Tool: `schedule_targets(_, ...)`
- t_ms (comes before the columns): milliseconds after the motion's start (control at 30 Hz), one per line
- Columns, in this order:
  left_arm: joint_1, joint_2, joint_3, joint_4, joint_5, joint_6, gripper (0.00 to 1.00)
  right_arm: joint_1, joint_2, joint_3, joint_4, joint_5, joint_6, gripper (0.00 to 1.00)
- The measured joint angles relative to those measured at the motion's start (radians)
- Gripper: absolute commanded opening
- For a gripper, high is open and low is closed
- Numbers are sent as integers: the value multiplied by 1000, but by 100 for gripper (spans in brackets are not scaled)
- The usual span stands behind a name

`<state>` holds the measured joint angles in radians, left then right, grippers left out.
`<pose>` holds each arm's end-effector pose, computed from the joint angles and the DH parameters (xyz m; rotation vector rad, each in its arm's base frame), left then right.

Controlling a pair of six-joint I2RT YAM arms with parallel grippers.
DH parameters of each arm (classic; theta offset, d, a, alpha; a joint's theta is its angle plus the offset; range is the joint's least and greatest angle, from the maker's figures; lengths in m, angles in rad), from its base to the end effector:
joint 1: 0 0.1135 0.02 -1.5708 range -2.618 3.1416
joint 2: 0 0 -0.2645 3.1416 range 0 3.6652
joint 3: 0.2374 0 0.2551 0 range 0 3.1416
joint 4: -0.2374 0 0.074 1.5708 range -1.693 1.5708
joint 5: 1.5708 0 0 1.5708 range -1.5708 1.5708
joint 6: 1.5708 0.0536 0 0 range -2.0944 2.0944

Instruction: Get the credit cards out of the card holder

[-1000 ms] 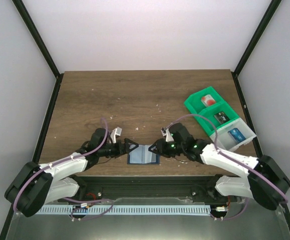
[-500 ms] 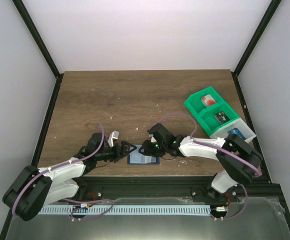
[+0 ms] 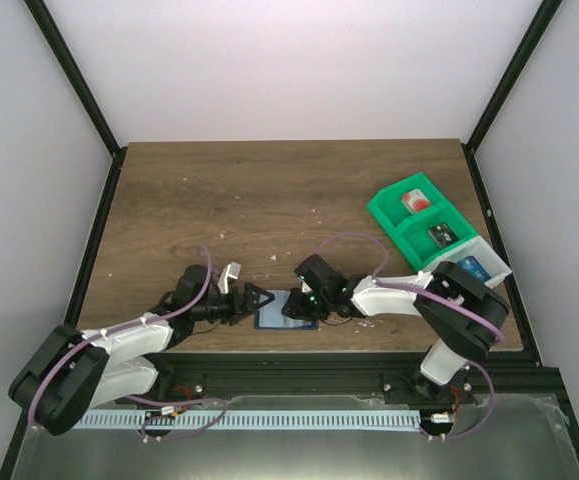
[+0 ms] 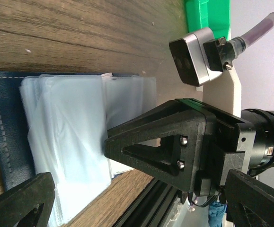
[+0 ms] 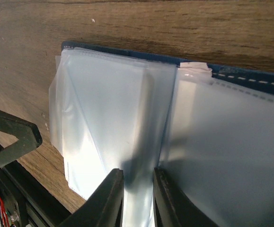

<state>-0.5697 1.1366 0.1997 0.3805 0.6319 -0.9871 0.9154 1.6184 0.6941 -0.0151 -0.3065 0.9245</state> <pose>0.1543 -0.1364 0.1273 -0.0708 2.4414 -1.4970 0.1723 0.2506 0.1149 -0.1297 2.8265 0.9987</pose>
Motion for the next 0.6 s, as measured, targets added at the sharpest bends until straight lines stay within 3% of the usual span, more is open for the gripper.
schedule_targets(233, 0, 62, 3, 75, 38, -5, 100, 0, -1, -49, 85, -1, 5, 4)
schedule_targets(600, 0, 111, 28, 81, 39, 11, 100, 0, 8, -76, 156, -17, 9, 4)
